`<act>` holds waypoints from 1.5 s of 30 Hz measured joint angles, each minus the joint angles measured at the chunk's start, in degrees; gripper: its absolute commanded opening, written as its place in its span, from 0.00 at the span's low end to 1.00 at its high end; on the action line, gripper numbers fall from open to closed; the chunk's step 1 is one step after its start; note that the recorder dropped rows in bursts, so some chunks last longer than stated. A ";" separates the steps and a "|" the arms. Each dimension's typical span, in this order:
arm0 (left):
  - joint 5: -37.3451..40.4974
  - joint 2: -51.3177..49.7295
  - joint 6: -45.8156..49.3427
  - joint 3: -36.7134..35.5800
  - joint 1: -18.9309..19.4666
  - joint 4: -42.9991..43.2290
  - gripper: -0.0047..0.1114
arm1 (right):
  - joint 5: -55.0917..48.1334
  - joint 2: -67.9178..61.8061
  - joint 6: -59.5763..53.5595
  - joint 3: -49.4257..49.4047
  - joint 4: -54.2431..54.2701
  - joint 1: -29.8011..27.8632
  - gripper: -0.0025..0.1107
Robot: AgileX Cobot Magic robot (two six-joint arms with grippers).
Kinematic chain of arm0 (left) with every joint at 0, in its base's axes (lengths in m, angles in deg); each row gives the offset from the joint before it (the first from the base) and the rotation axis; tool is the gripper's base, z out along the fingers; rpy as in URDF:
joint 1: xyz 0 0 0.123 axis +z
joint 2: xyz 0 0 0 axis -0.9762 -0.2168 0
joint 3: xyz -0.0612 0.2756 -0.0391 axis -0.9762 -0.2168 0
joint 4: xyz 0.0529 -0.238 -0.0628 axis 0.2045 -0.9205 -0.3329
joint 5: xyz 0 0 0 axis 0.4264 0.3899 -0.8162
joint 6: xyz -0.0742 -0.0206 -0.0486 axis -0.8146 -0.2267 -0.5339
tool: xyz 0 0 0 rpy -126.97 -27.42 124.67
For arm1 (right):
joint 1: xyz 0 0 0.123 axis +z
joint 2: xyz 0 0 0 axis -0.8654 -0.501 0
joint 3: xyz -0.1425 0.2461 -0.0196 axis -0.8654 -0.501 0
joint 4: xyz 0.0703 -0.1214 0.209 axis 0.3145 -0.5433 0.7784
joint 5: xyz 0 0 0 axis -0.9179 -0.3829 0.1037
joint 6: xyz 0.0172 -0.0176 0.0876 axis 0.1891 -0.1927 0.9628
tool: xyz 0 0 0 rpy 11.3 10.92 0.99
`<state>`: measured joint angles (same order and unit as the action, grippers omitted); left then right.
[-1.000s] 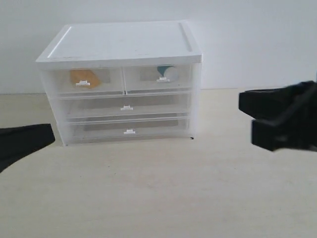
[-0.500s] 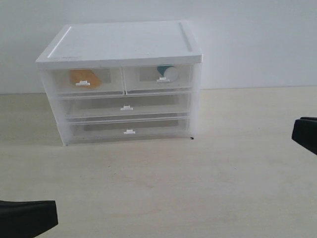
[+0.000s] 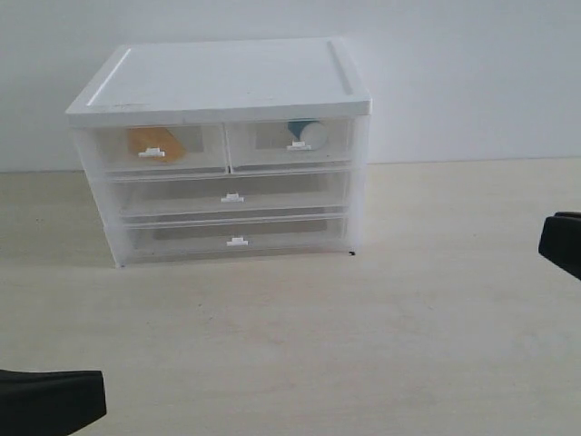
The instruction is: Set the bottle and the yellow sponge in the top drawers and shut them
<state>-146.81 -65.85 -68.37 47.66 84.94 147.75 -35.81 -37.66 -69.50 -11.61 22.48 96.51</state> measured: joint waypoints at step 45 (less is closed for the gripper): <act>36.36 50.05 17.49 -0.66 -18.48 -26.92 0.07 | -0.11 0.00 0.03 0.00 0.22 0.00 0.02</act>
<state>-110.45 -15.79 -50.88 47.01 66.46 120.82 -35.93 -37.66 -69.46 -11.61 22.70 96.51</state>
